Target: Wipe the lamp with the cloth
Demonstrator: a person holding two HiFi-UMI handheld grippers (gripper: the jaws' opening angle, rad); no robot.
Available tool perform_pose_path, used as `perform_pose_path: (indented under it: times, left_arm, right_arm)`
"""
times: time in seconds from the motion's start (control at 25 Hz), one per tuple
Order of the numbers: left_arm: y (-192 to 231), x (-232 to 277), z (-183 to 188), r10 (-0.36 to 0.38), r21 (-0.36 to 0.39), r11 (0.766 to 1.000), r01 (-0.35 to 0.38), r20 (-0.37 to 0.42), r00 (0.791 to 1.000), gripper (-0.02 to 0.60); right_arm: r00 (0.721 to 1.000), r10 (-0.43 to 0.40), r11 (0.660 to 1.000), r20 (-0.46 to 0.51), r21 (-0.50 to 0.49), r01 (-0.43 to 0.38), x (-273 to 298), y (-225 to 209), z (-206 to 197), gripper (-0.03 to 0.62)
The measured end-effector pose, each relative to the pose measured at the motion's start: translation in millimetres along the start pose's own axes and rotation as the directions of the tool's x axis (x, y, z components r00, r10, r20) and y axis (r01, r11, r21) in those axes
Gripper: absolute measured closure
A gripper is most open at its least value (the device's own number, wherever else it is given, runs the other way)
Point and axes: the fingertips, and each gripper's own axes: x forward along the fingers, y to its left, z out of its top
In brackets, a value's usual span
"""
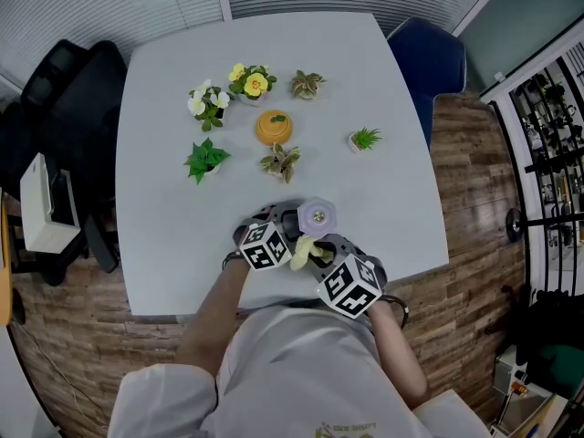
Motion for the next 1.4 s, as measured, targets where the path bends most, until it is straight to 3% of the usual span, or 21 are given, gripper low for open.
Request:
perform_pose_path:
  times: [0.48, 0.72, 0.92, 1.4]
  left_arm:
    - [0.1, -0.4, 0.7, -0.001, -0.001, 1.0, 0.001, 0.0, 1.0, 0.278]
    - [-0.8, -0.1, 1.7, -0.001, 0.0, 1.0, 0.001, 0.001, 1.0, 0.278]
    - [0.4, -0.2, 0.7, 0.001, 0.0, 1.0, -0.001, 0.001, 1.0, 0.278]
    - [0.1, 0.0, 0.7, -0.001, -0.002, 1.0, 0.001, 0.001, 1.0, 0.278]
  right_arm:
    - [0.997, 0.035, 0.998, 0.073, 0.04, -0.038, -4.3, 5.3, 10.2, 0.519]
    - [0.991, 0.048, 0.978, 0.126, 0.197, -0.072, -3.3, -4.5, 2.6, 0.52]
    - [0.989, 0.023, 0.963, 0.149, 0.264, -0.062, -9.5, -19.3, -3.4, 0.52]
    - [0.989, 0.007, 0.955, 0.148, 0.292, -0.051, -14.1, -27.7, -9.6, 0.52]
